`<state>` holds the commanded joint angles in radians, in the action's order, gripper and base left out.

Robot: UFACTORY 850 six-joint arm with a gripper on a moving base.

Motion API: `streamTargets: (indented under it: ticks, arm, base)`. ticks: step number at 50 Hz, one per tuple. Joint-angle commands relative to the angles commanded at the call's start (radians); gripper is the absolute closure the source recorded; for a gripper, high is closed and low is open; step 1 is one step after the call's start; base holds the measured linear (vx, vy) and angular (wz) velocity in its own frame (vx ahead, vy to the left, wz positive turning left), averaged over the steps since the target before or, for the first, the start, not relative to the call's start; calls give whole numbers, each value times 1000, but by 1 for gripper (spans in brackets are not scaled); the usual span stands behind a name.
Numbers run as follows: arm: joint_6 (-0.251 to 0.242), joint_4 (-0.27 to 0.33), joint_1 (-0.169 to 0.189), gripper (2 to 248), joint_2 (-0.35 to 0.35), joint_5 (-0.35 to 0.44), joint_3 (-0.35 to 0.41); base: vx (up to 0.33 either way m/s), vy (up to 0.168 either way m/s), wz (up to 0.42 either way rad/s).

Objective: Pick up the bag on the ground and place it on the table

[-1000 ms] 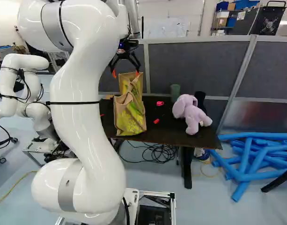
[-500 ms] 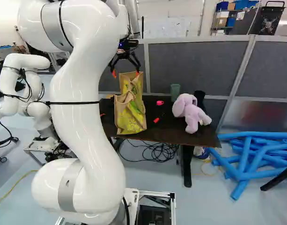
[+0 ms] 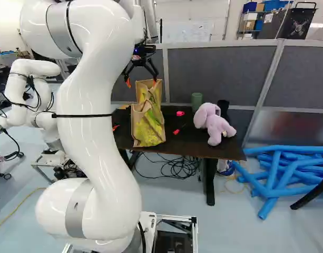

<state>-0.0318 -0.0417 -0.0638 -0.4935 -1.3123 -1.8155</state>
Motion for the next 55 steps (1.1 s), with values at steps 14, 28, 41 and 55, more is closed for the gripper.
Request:
streamTargets:
  ticks: [14,28,41,55]
  arm:
    - [0,0,0,3,0,0,0]
    - [0,0,0,3,0,0,0]
    - [0,0,0,3,0,0,0]
    - [0,0,0,3,0,0,0]
  base:
    - [-112,-4,4]
    - [-121,-2,4]
    - [-126,-2,2]
    - [-118,-4,2]
